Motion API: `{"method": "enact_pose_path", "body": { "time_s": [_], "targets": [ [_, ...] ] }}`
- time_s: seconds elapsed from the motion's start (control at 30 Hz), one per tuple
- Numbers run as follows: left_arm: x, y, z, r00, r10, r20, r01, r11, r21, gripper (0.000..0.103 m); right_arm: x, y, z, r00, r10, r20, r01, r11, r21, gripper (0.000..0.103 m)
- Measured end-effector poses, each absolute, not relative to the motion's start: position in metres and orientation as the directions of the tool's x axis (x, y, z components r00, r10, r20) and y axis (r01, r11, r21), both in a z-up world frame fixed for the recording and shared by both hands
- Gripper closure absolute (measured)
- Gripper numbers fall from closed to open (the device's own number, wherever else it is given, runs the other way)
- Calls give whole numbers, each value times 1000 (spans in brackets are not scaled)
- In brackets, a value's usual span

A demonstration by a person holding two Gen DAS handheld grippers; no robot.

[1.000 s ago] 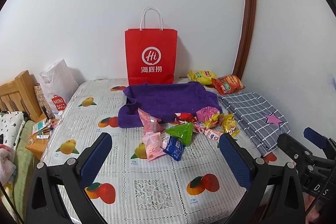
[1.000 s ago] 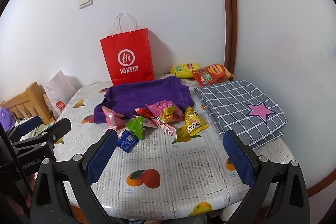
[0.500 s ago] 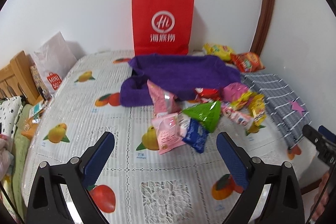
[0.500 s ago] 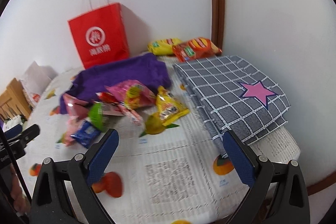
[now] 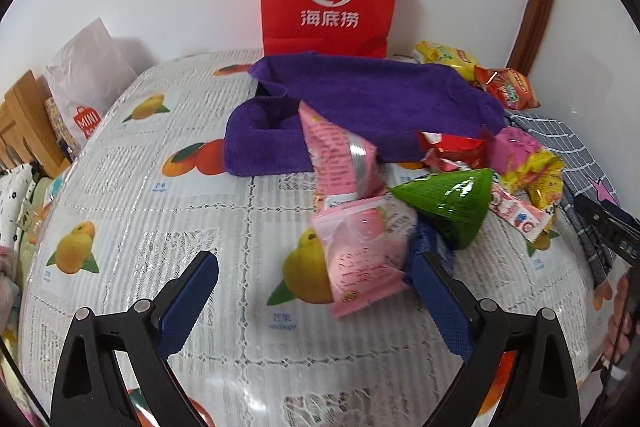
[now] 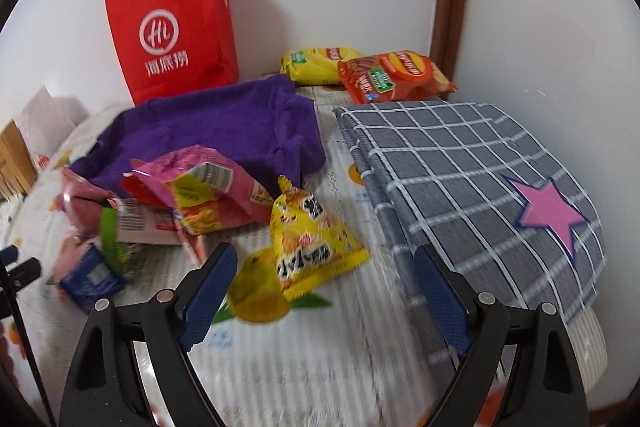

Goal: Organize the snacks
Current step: 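Grasp the pink peach pastry packet with left while right grasps the yellow triangular bag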

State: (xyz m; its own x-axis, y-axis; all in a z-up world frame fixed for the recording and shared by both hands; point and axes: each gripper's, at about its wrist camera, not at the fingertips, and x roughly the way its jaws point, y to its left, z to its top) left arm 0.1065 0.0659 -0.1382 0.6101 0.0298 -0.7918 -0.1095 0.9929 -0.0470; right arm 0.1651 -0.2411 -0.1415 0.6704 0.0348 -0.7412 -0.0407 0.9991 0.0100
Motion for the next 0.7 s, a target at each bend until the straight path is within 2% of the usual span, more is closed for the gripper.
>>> {"method": "enact_pose_path", "body": {
  "time_s": [0.2, 0.33, 0.43, 0.67, 0.7],
  "targets": [
    [119, 81, -151, 598, -10, -801, -115, 988, -99, 5, 191, -236, -169, 637, 33, -770, -77, 997, -21, 15],
    [125, 85, -154, 601, -28, -799, -119, 985, -124, 5, 203, -234, -178, 612, 59, -789, -87, 996, 7, 24],
    [131, 83, -156, 597, -53, -800, -108, 983, -146, 5, 210, -234, -182, 598, 60, -799, -77, 997, 17, 35],
    [144, 67, -165, 579, -107, -808, -76, 980, -184, 6, 207, -234, -180, 611, 62, -789, -79, 997, 17, 45],
    [145, 64, -167, 575, -107, -811, -72, 981, -181, 9, 206, -232, -180, 614, 57, -787, -84, 996, 7, 45]
  ]
}}
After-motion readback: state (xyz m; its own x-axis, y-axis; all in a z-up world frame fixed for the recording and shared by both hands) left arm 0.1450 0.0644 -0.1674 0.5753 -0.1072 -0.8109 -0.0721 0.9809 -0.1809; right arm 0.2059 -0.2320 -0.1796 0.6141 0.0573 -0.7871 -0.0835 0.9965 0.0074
